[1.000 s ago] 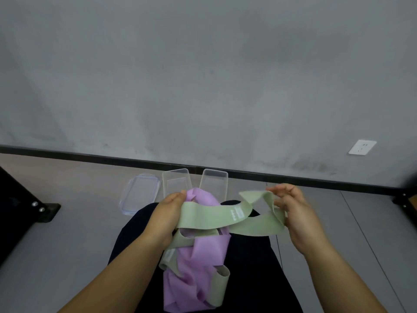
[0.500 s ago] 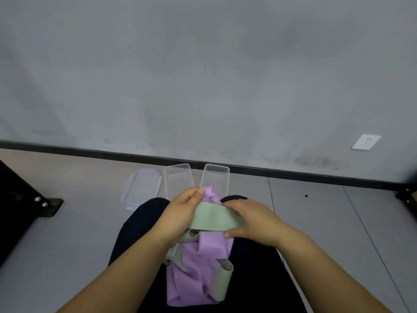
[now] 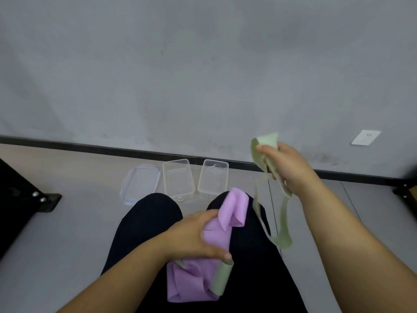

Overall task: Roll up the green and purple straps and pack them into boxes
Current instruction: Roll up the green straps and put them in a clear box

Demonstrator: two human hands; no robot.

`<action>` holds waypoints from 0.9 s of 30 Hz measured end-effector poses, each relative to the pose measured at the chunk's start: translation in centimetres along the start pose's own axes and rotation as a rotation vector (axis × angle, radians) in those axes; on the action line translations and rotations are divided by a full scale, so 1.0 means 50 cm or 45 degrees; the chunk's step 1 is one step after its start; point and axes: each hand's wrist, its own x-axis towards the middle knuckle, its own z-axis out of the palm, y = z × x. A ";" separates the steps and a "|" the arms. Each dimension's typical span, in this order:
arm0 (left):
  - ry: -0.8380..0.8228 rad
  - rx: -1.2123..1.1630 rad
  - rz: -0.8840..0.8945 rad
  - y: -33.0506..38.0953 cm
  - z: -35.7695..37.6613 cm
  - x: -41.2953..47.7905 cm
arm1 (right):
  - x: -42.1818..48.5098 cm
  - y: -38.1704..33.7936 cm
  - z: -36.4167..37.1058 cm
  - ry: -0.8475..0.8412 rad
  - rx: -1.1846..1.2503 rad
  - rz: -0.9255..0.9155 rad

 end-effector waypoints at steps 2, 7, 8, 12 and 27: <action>-0.098 0.261 0.016 0.000 0.011 -0.003 | 0.000 0.034 -0.005 -0.033 -0.507 -0.044; -0.048 0.762 -0.061 -0.005 0.016 0.007 | -0.021 0.119 0.015 -0.292 -0.652 0.083; -0.006 0.805 -0.037 -0.005 0.015 0.008 | -0.026 0.132 0.022 -0.314 -0.653 0.080; 0.175 0.682 -0.008 -0.021 -0.004 0.009 | -0.037 0.148 0.036 -0.153 -0.518 -0.008; 0.802 0.333 -0.324 -0.052 -0.246 0.168 | 0.169 -0.051 0.125 -0.041 -0.357 -0.429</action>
